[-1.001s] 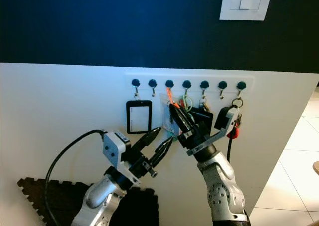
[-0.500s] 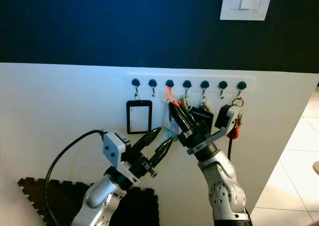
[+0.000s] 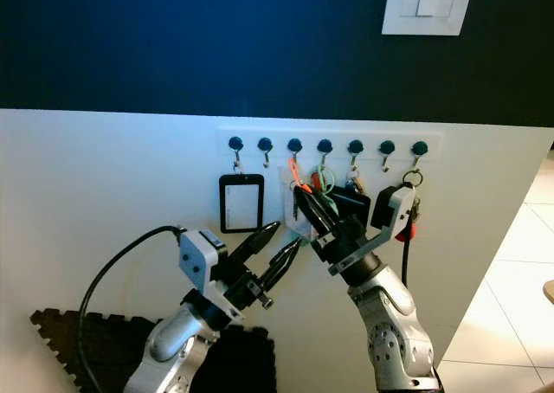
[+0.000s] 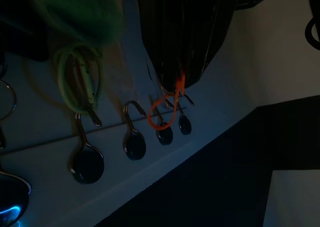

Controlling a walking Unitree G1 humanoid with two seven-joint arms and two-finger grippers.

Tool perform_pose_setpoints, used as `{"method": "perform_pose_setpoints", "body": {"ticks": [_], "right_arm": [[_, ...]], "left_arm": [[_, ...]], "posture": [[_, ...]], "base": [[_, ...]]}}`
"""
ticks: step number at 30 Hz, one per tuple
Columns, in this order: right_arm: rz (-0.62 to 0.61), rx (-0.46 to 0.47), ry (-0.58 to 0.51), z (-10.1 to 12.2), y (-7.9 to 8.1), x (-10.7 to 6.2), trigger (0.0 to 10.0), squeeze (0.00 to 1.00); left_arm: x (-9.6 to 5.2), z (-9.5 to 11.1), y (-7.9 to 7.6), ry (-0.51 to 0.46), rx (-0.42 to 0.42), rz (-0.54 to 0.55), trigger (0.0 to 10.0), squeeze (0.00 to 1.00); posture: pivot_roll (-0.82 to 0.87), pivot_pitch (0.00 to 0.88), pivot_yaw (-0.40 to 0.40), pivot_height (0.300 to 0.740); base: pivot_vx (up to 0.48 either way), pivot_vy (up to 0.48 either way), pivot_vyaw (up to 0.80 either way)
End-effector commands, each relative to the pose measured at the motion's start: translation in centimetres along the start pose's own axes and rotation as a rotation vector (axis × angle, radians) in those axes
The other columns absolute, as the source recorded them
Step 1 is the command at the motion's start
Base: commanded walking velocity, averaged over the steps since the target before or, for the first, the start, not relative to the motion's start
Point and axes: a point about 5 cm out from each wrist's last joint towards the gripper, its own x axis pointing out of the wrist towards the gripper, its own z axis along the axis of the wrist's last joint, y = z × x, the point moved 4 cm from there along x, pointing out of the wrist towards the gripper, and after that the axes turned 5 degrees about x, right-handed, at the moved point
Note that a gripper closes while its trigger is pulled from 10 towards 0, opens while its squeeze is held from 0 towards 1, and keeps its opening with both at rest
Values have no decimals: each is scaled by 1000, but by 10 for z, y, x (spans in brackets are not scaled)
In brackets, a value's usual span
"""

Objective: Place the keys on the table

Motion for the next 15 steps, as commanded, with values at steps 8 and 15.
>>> {"method": "perform_pose_setpoints", "body": {"ticks": [8, 15], "right_arm": [[-28, -24, 14, -4, -6, -3, 10000, 0], [-6, -33, -10, 2, -1, 3, 10000, 0]], "left_arm": [[-2, -4, -1, 26, 15, -14, 10000, 0], [-3, -3, 0, 26, 17, -13, 10000, 0]], "posture": [[11, 42, -6, 740], [12, 43, -4, 740]], "base": [[0, 0, 0], [0, 0, 0]]}}
